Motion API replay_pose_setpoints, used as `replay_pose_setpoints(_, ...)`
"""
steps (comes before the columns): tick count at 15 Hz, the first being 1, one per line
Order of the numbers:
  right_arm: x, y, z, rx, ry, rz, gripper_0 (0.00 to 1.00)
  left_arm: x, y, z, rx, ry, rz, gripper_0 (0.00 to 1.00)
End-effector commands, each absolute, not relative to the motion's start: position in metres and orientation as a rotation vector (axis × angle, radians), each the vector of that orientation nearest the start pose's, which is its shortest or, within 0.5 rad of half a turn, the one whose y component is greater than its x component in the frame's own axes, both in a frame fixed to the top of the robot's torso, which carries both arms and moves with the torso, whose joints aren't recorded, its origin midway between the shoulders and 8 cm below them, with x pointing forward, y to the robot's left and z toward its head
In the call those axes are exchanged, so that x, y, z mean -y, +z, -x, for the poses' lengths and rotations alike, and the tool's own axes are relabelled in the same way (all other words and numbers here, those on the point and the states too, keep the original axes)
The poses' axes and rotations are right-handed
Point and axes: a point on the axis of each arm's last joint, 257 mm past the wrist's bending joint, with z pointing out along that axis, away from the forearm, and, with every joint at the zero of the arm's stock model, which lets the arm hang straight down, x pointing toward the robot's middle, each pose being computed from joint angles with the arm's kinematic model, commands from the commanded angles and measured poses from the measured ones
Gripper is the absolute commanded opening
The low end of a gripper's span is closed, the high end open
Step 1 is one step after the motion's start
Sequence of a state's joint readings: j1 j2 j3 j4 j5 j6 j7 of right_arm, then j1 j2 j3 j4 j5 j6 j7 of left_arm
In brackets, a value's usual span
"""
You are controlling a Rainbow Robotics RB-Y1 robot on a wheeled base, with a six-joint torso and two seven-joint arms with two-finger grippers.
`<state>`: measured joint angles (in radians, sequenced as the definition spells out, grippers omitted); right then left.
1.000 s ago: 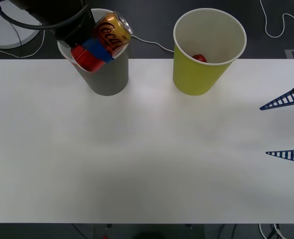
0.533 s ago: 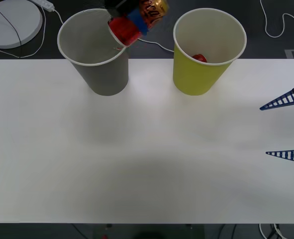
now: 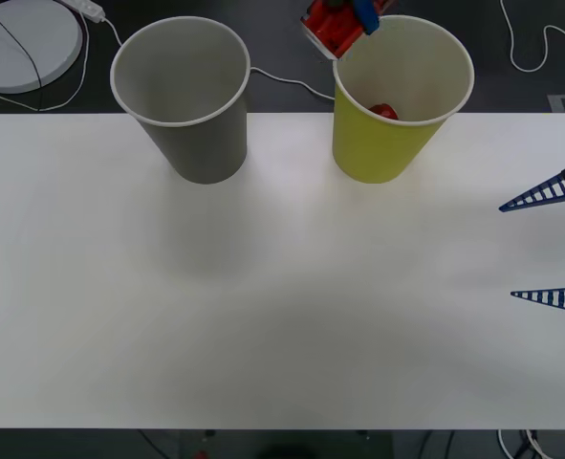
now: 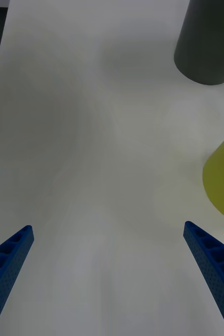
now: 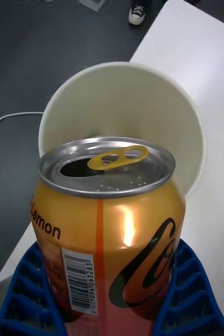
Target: Put the can into the green bin and the plastic bottle into the gray bin
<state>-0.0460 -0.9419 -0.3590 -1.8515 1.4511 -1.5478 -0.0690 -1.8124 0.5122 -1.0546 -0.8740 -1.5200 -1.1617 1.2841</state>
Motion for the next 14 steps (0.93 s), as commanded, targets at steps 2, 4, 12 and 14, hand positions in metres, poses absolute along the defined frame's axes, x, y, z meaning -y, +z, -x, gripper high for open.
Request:
replay_pose_setpoints(2, 0.297, -0.137, -0.365, -1.509, 0.215, 1.752, 1.00, 0.110, 0.065, -0.573, -2.043, -0.173, -1.268, 0.01)
replay_pose_setpoints(4, 0.297, -0.137, -0.365, -1.509, 0.215, 1.752, 1.00, 0.130, 0.065, -0.570, -2.018, -0.178, -1.270, 0.01)
replay_pose_setpoints(12, 0.297, -0.137, -0.365, -1.509, 0.215, 1.752, 1.00, 0.165, 0.070, -0.572, -1.932, -0.210, -1.252, 0.01)
replay_pose_setpoints(14, 0.297, -0.137, -0.365, -1.509, 0.215, 1.752, 1.00, 0.166, 0.070, -0.571, -1.934, -0.218, -1.252, 0.06)
